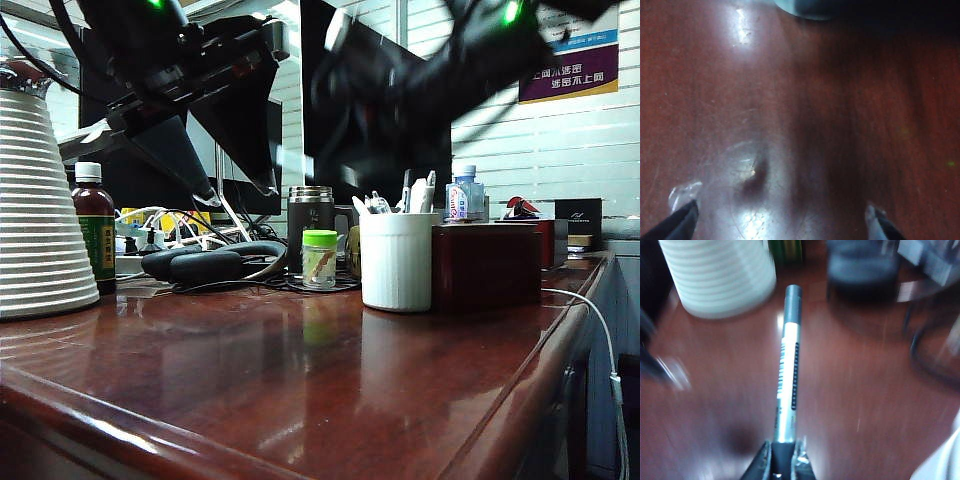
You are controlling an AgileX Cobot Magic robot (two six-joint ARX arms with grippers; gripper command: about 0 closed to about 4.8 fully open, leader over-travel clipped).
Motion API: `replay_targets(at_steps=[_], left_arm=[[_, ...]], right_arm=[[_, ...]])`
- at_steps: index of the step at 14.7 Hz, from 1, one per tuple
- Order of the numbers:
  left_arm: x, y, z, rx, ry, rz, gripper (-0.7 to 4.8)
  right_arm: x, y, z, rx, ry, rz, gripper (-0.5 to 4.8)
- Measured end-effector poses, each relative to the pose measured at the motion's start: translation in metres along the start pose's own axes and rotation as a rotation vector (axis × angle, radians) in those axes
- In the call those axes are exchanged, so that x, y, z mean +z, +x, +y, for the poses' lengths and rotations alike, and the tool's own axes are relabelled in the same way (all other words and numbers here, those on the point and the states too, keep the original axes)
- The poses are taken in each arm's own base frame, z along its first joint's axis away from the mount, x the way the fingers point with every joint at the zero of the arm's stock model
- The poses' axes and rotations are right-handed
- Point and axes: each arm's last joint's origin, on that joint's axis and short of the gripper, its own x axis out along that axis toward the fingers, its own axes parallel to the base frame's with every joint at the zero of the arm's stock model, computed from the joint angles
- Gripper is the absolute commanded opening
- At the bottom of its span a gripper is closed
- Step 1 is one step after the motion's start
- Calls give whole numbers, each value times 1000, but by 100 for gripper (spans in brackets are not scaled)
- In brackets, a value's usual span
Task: Pick up all the pens on the desk and put them into the pen holder one by one.
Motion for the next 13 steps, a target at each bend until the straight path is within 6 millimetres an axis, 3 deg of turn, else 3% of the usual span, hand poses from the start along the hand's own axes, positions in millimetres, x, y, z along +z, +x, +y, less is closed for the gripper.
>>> replay_targets(at_steps=[3, 7, 9, 11, 13], left_arm=[[0, 0, 0, 12, 0, 2, 436], [-2, 0, 0, 13, -1, 18, 435], [-2, 0, 0, 12, -1, 24, 435], [-2, 0, 0, 13, 1, 24, 435], [-1, 0, 0, 14, 2, 15, 435]], right_arm=[[25, -17, -10, -48, -6, -208, -6], [43, -35, -23, -229, -34, -390, -6], [31, -37, -25, -325, -32, -471, -6], [4, -39, -23, -382, 14, -541, -6], [-23, -35, -23, -388, 43, -482, -6]])
